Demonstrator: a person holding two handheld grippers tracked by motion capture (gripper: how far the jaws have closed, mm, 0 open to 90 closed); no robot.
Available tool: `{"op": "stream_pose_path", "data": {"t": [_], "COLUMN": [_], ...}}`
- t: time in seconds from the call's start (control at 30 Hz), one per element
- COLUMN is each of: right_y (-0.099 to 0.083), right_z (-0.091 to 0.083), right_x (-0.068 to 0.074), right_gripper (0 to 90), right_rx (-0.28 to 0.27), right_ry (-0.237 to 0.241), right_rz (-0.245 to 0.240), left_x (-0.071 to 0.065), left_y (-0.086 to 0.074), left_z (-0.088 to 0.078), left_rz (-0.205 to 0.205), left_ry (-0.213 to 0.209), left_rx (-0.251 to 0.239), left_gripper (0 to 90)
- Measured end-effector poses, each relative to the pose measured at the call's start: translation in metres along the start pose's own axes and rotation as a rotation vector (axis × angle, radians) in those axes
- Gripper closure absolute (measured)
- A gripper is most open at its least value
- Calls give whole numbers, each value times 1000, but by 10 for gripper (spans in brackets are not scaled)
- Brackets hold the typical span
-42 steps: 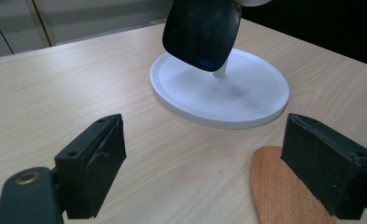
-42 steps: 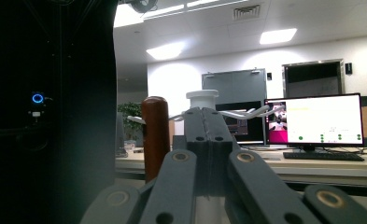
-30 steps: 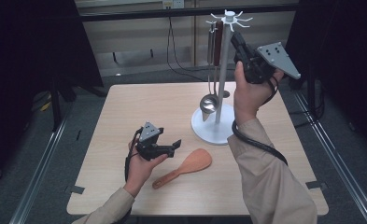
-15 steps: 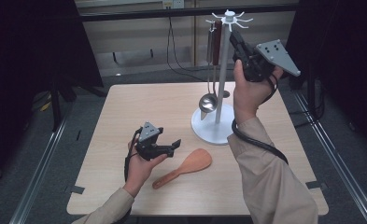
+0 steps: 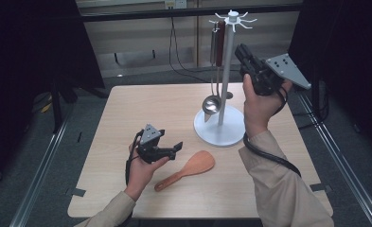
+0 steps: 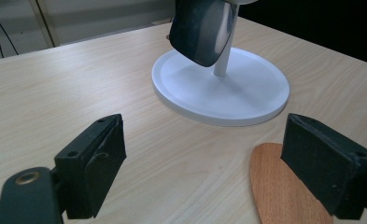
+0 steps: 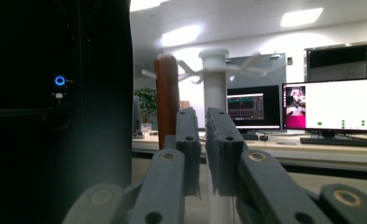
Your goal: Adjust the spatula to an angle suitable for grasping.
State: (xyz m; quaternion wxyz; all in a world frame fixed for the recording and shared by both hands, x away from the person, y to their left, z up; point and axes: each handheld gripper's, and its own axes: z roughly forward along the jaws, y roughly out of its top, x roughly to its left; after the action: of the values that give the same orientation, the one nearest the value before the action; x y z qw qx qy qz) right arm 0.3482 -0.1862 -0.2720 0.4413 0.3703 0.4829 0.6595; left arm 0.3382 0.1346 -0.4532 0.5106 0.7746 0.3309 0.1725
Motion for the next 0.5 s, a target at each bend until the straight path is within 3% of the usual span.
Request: {"op": "stream_pose_path", "data": {"t": [0.5], "right_y": [-31], "right_z": [-37], "right_x": [-7], "right_gripper": [685], "right_rx": [99], "right_ry": [57], "right_rz": [8], "left_x": [-5], "left_y": [-2], "left_z": [1], "left_rz": [11], "left_ry": [6], "left_rx": [17], "left_gripper": [137]}}
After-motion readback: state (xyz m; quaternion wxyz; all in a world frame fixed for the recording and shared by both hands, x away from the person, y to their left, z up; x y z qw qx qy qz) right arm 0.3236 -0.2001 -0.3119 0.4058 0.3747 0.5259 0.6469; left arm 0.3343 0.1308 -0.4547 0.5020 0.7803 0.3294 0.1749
